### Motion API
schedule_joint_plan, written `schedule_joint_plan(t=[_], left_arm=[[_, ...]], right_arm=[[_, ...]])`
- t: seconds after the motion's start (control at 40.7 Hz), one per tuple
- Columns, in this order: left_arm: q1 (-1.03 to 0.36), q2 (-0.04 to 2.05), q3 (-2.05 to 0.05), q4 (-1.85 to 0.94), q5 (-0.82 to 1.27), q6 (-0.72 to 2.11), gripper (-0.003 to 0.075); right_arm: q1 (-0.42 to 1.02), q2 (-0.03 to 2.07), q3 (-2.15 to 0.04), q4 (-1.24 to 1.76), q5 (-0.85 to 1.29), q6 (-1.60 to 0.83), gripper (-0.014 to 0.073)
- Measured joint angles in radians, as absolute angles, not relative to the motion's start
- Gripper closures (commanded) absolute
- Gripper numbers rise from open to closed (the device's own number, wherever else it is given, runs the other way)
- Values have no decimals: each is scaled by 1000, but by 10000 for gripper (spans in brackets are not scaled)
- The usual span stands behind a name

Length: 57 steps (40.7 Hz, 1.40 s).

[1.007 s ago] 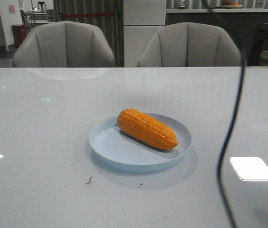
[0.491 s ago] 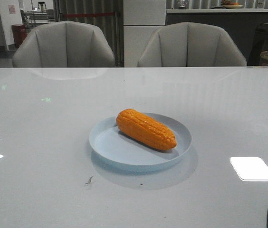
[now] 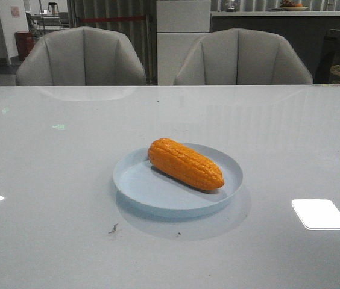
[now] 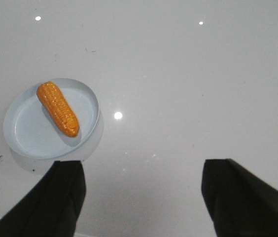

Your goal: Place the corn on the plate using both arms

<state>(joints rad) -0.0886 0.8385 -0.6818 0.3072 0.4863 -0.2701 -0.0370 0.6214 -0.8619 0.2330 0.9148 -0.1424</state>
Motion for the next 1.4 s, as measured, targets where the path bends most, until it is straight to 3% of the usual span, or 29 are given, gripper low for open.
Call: schedule_joint_plan(t=[1.081,1.204,1.4], left_arm=[[-89,838,-682,305,489,-273,563],[-89,838,-682,305,489,-273,633],[-89,806,-682,237,489,-252,625]], right_arm=[[-37,589,-793,233,915,-114,2],[-37,589,-793,233,915,-112,2],[-37,589,-793,233,915,-112,2]])
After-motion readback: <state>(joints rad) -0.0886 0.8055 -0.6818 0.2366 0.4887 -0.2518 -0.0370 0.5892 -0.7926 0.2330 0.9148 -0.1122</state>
